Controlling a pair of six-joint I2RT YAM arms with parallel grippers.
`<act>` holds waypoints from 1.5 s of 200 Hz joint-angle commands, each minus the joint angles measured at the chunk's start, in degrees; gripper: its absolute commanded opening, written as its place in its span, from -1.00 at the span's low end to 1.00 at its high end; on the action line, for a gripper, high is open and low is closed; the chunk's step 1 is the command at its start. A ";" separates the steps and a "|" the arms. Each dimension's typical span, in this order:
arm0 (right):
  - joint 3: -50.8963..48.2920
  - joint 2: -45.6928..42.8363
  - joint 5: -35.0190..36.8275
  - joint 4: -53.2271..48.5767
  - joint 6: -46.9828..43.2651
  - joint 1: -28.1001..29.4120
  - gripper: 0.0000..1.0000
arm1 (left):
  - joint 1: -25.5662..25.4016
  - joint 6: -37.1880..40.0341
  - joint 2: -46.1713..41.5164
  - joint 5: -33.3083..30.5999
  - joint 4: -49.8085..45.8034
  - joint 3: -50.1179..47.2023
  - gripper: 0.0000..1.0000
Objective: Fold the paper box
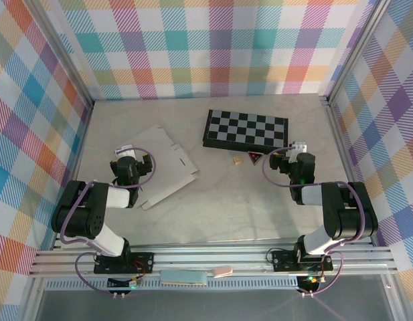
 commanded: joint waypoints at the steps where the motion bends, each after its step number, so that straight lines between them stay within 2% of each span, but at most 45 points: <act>1: 0.57 0.34 -0.09 1.32 -0.59 0.08 0.98 | -0.33 -0.28 0.31 -0.58 2.45 -0.35 0.99; 27: 0.02 -0.12 0.62 2.27 -0.47 0.12 0.98 | -0.35 -0.17 -0.23 -0.54 3.36 -0.87 0.99; 39: 0.25 -3.12 3.34 -0.59 0.35 0.38 0.98 | -0.87 0.76 -3.22 0.63 -0.17 -0.43 1.00; 62: 2.74 -11.60 9.89 -12.20 2.04 1.07 0.98 | -5.04 4.30 -10.96 -4.55 -9.26 1.99 0.99; 78: 3.57 -18.24 13.66 -14.12 2.24 1.81 0.98 | -6.98 3.99 -16.34 -7.27 -11.88 3.58 0.99; 96: 11.08 -24.65 17.52 -23.04 1.13 2.67 0.98 | -9.54 3.37 -20.71 -10.55 -18.19 9.65 0.99; 113: 22.03 -27.90 18.23 -29.95 -0.04 3.78 0.98 | -11.88 1.48 -21.80 -14.43 -26.70 20.69 0.99; 120: 27.69 -28.25 19.16 -33.59 1.50 4.20 0.98 | -12.86 -1.41 -21.25 -17.85 -31.56 25.80 0.99; 127: 34.59 -27.78 20.08 -40.43 7.50 4.18 0.98 | -13.05 -9.70 -20.47 -21.30 -40.46 33.95 0.99; 134: 42.24 -26.42 19.58 -49.58 14.04 3.56 0.98 | -12.61 -22.09 -18.82 -22.32 -58.89 43.95 0.99; 139: 48.09 -24.93 17.74 -58.13 18.62 3.19 0.98 | -12.05 -29.25 -17.37 -21.10 -74.55 50.95 0.99; 145: 54.52 -23.03 18.14 -68.34 24.96 3.20 0.98 | -11.20 -34.13 -15.11 -19.22 -83.27 57.70 0.99; 152: 59.16 -21.00 18.30 -76.11 32.44 2.76 0.98 | -8.67 -33.93 -13.15 -9.04 -83.91 60.58 0.99; 155: 60.26 -20.35 15.80 -77.66 33.34 2.15 0.98 | -7.46 -33.68 -12.34 -3.59 -83.27 61.18 1.00; 162: 61.44 -19.24 7.76 -78.10 32.52 1.21 1.00 | -5.55 -35.44 -10.16 4.71 -84.24 62.86 0.81; 172: 63.23 -17.37 0.18 -80.48 32.67 1.53 0.74 | -5.14 -39.33 -6.62 7.34 -91.60 66.93 0.67; 188: 63.05 -14.67 -5.86 -86.55 37.56 3.56 0.44 | -4.48 -40.72 -2.52 12.36 -100.14 69.30 0.44; 201: 59.22 -13.86 -11.12 -87.55 39.25 6.48 0.22 | -4.37 -39.78 -2.29 15.19 -102.27 66.43 0.28; 228: 47.49 -13.89 -18.54 -83.28 43.09 17.20 0.18 | -1.86 -36.49 -3.32 16.23 -104.09 58.20 0.16; 246: 38.06 -12.80 -24.90 -73.07 50.91 23.81 0.18 | 2.08 -34.17 -0.93 18.91 -103.08 54.39 0.00; 260: 32.23 -10.05 -28.79 -62.54 56.50 28.39 0.19 | 3.27 -32.11 1.68 16.58 -101.94 53.62 0.00; 278: 30.91 -3.13 -31.68 -54.45 59.51 33.78 0.25 | 3.39 -29.34 4.99 13.12 -100.13 54.17 0.01; 300: 32.87 5.34 -33.18 -47.79 62.37 39.10 0.22 | 4.68 -28.10 9.57 12.86 -99.95 56.47 0.02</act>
